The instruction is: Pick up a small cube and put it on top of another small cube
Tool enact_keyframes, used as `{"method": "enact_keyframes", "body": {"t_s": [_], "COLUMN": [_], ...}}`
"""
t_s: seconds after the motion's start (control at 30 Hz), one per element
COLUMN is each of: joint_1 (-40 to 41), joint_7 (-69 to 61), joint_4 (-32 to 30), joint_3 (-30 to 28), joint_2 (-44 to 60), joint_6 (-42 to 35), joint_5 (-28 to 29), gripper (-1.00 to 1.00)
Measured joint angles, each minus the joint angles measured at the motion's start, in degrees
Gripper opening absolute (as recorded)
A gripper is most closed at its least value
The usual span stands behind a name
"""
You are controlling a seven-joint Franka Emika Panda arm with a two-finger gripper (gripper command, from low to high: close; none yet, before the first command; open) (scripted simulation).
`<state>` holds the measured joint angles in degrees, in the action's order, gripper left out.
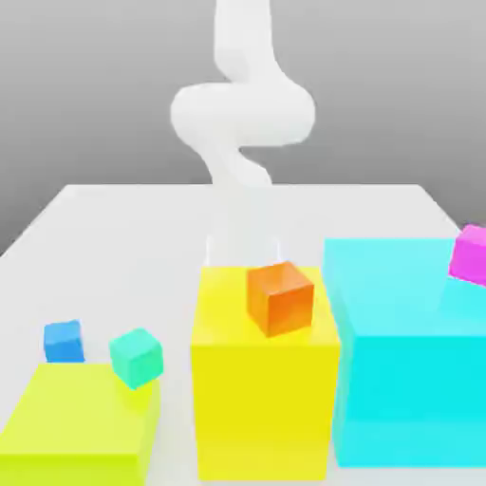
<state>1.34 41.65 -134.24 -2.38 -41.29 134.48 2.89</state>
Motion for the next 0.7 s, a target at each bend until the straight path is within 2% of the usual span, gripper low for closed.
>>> {"method": "enact_keyframes", "body": {"t_s": [0.23,0.43,0.57,0.7], "joint_1": [3.78,6.51,7.86,9.84], "joint_7": [-13.11,-26.44,-37.47,-52.11], "joint_4": [-6.94,-12.79,-16.79,-20.87], "joint_3": [-8.93,-18.31,-24.83,-30.22], "joint_2": [12.58,23.00,30.27,38.23], "joint_6": [7.52,13.98,18.58,23.35], "joint_5": [6.62,8.95,7.50,1.01], "gripper": [0.00,0.00,0.00,0.00]}}
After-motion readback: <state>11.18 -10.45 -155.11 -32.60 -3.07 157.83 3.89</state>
